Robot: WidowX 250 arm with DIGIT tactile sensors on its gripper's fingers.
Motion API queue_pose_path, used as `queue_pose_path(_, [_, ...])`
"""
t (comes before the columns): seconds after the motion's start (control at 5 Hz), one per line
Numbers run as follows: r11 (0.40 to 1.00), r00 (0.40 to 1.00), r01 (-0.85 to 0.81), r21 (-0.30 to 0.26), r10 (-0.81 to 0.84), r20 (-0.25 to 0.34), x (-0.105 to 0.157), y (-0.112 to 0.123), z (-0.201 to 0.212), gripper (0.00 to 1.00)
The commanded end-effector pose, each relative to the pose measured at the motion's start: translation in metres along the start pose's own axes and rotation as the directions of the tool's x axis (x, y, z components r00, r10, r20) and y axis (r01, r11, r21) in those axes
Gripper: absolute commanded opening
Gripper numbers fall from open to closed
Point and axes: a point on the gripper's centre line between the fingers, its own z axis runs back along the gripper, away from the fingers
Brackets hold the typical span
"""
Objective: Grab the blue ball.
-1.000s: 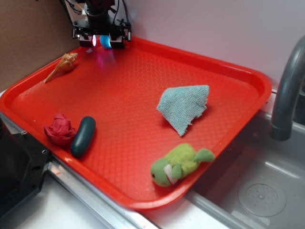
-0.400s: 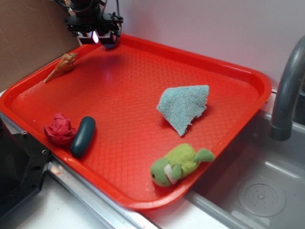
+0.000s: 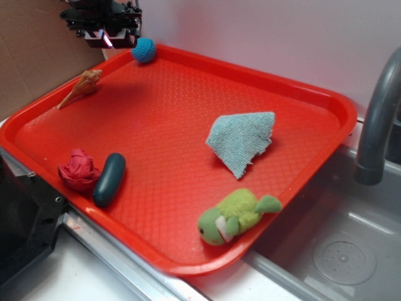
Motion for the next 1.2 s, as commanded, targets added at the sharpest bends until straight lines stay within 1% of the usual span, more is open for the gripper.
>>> queue_pose_path(0.0, [0.999, 0.997, 0.046, -0.002, -0.046, 0.067, 0.037, -0.005, -0.021, 1.0])
queue_pose_path(0.2, [0.997, 0.994, 0.076, -0.009, -0.075, 0.082, 0.044, -0.011, -0.037, 1.0])
queue_pose_path(0.4, [0.995, 0.993, 0.1, -0.02, -0.099, 0.067, 0.05, -0.014, -0.051, 1.0])
queue_pose_path(0.8, [0.993, 0.991, 0.117, 0.001, -0.116, 0.073, 0.052, -0.019, -0.059, 1.0])
queue_pose_path(1.0, [0.995, 0.99, 0.101, 0.002, -0.101, 0.096, 0.052, -0.019, -0.058, 0.93])
